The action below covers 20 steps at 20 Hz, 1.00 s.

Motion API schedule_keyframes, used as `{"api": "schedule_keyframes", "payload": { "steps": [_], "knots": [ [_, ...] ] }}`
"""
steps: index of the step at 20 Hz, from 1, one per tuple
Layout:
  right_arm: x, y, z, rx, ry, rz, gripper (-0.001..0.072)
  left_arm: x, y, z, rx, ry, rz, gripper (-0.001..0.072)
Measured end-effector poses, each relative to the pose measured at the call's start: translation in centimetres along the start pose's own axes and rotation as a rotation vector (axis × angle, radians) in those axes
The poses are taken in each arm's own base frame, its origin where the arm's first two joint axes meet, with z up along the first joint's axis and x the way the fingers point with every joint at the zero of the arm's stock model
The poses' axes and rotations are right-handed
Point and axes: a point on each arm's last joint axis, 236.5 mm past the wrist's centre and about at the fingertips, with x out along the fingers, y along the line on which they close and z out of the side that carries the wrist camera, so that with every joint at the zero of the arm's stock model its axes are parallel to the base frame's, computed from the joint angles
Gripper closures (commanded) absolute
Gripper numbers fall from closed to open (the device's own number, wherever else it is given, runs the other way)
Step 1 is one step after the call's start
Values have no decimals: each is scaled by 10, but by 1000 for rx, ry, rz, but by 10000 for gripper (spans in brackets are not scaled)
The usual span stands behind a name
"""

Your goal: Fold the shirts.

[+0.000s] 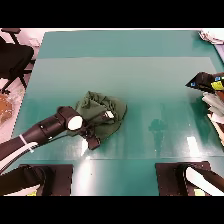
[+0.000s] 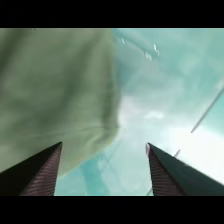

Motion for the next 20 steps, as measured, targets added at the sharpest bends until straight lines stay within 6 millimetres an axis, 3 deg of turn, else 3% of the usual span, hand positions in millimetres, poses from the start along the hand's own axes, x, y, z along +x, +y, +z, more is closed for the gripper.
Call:
{"api": "schedule_keyframes", "payload": {
  "steps": [3, 13, 15, 18, 20],
  "knots": [
    [0, 0, 0, 1, 0, 0, 244, 13, -14, -3, 99, 36, 6, 99],
    [0, 0, -2, 7, 8, 1, 244, 31, 5, -1, 131, 64, 148, 121],
    [0, 0, -2, 8, 9, 1, 245, 35, 7, -3, 126, 76, 155, 285],
    [0, 0, -3, 9, 12, 1, 244, 38, 8, -3, 121, 81, 156, 306],
    [0, 0, -3, 10, 14, 2, 245, 39, 8, -2, 117, 78, 157, 673]
  ]
}}
